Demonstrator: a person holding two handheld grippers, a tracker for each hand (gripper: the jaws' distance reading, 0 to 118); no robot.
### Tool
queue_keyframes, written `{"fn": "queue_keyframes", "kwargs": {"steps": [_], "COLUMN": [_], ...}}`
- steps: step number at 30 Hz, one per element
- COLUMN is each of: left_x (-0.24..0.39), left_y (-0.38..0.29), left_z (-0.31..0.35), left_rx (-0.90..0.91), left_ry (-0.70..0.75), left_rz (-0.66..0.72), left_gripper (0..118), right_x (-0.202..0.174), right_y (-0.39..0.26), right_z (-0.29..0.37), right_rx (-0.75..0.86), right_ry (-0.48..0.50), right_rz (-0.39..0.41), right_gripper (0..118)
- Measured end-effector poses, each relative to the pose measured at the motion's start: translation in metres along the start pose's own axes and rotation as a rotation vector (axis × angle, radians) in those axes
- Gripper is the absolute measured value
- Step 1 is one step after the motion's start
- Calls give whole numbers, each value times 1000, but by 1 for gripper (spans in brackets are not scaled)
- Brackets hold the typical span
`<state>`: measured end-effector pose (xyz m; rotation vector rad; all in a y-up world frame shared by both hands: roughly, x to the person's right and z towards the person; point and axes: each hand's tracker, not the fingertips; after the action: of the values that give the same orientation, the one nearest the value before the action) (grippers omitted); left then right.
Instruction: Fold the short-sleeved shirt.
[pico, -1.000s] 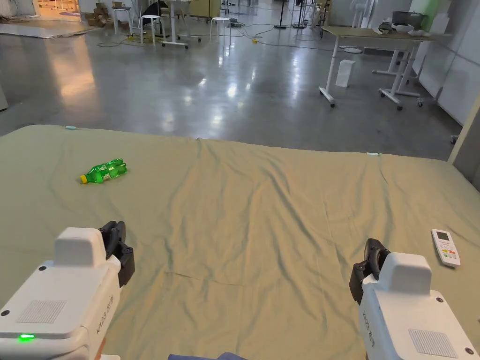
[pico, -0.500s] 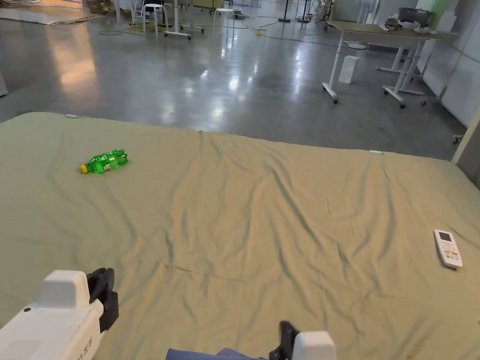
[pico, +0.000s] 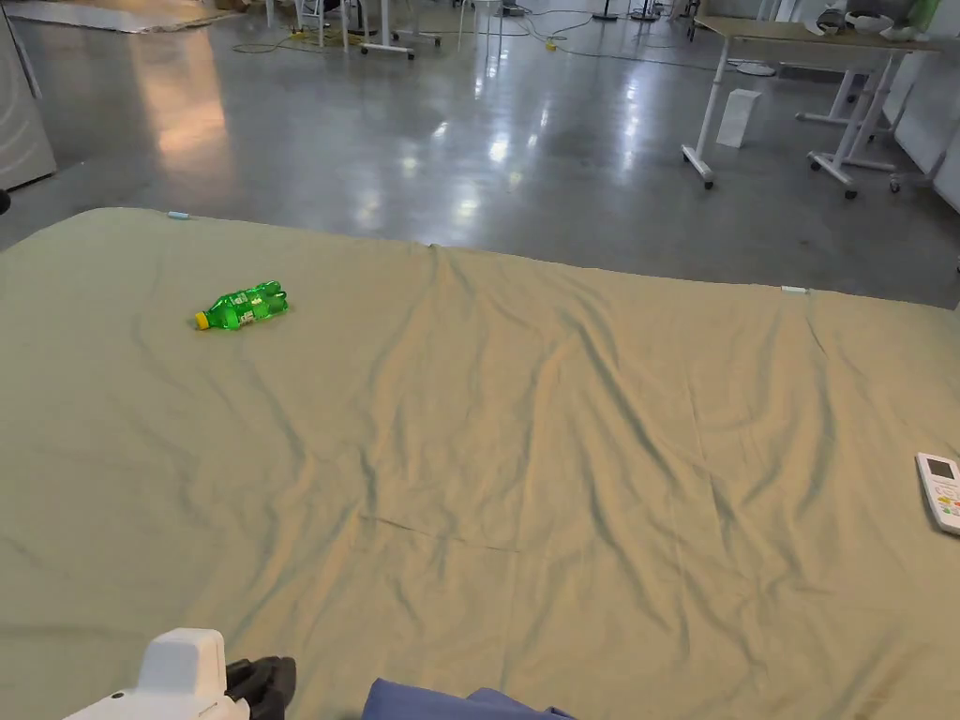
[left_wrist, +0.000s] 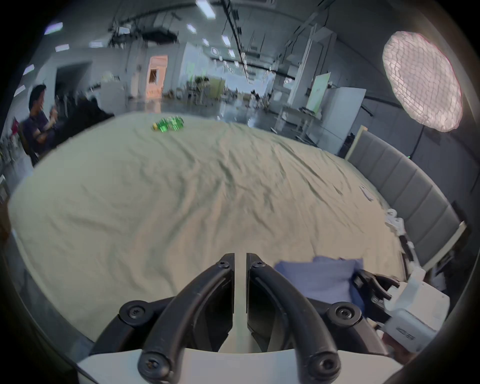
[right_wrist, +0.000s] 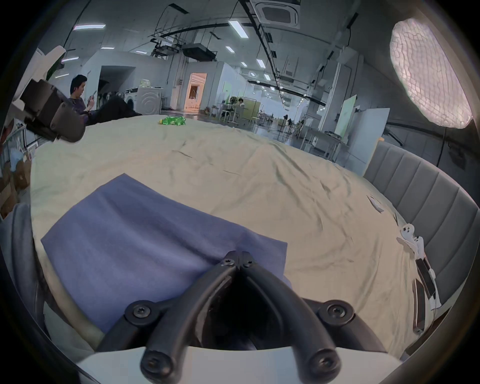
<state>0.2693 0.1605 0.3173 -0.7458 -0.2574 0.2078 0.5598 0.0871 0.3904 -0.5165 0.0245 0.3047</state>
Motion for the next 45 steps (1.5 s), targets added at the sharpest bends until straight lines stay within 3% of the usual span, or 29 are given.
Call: {"fn": "queue_keyframes", "kwargs": {"steps": [2, 6, 8, 14, 17, 19, 20, 21, 22, 24, 26, 27, 36, 45], "left_x": [-6, -8, -12, -34, -42, -29, -22, -17, -13, 13, 9, -5, -6, -112], "left_y": [0, -3, -8, -24, -40, -42, -42, -42, -44, -47, -47, -44, 17, 90], "left_z": [-7, -24, -39, -88, -115, -114, -114, -117, -121, -110, -108, -109, -63, -17], "left_rx": [-62, -193, -208, -382, -440, -385, -395, -413, -441, -436, -443, -446, -393, -324], "left_ry": [-78, -240, -283, -566, -592, -665, -669, -666, -668, -620, -649, -660, -703, -566], "left_rz": [60, 152, 190, 449, 425, 398, 407, 413, 412, 356, 438, 476, 374, 352], "left_gripper": [25, 76, 80, 80, 80, 77, 68, 47, 38, 30, 25, 24, 23, 23], "right_x": [2, 5, 7, 13, 14, 14, 14, 15, 16, 18, 19, 19, 47, 127], "right_y": [-4, -7, -7, -9, -10, -10, -10, -10, -10, -11, -11, -11, 16, 93], "right_z": [-2, -1, -2, -3, -3, -3, -3, -3, -2, -3, -4, -3, 7, 15], "right_rx": [-25, -13, -12, -21, -21, -21, -20, -21, -21, -27, -27, -27, 0, 144], "right_ry": [-2, -15, -18, -14, -11, -11, -10, -8, -6, -11, -13, -15, 17, -61], "right_rz": [-45, -42, -48, -82, -85, -83, -85, -90, -95, -104, -98, -95, -168, -211], "right_gripper": [0, 0, 0, 0, 0, 0, 0, 0, 0, 0, 0, 0, 0, 0]}}
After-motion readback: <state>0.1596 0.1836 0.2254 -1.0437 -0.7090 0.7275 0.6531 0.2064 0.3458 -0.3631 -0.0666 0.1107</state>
